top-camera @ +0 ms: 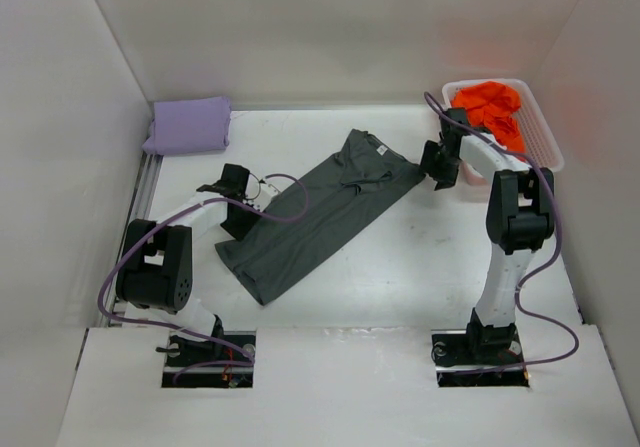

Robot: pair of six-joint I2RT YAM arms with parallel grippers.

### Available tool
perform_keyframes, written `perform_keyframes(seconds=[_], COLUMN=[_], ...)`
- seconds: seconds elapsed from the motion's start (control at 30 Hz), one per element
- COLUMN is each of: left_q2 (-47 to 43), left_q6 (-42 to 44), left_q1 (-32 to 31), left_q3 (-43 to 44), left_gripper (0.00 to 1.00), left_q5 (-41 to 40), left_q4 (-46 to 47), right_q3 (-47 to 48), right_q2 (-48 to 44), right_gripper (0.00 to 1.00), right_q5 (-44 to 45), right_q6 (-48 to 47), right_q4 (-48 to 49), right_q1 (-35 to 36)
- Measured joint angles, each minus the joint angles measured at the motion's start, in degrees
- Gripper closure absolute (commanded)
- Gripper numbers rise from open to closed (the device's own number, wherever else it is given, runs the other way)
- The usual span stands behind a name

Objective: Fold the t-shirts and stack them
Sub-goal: Rotate the tshirt 60 degrees

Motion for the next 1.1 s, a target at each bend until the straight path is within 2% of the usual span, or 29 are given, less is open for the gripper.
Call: perform_keyframes(seconds=[0.13, 0.3, 0.7, 1.1], left_q2=[0.0, 0.1, 0.1, 0.5], left_q6=[0.0, 0.0, -0.2, -0.3], left_q1=[0.2, 0.2, 1.6, 2.2], left_q3=[0.0, 0.0, 0.0, 0.4], left_gripper=[0.80, 0.79, 0.79, 0.79], left_q5=[0.3, 0.3, 1.9, 2.8], left_q4=[0.0, 0.0, 0.1, -0.3], right_q3=[1.7, 8.5, 31.6, 33.4], right_q2=[1.0, 6.4, 18.0, 19.8], right_gripper=[0.35, 0.33, 0.34, 0.34], right_q5=[-0.6, -0.5, 3.1, 7.5], right_q6=[-0.3, -0.7, -2.7, -6.8], right_q4=[-0.8, -2.6, -12.3, -21.6], right_q1=[-0.5, -1.2, 0.0, 2.9])
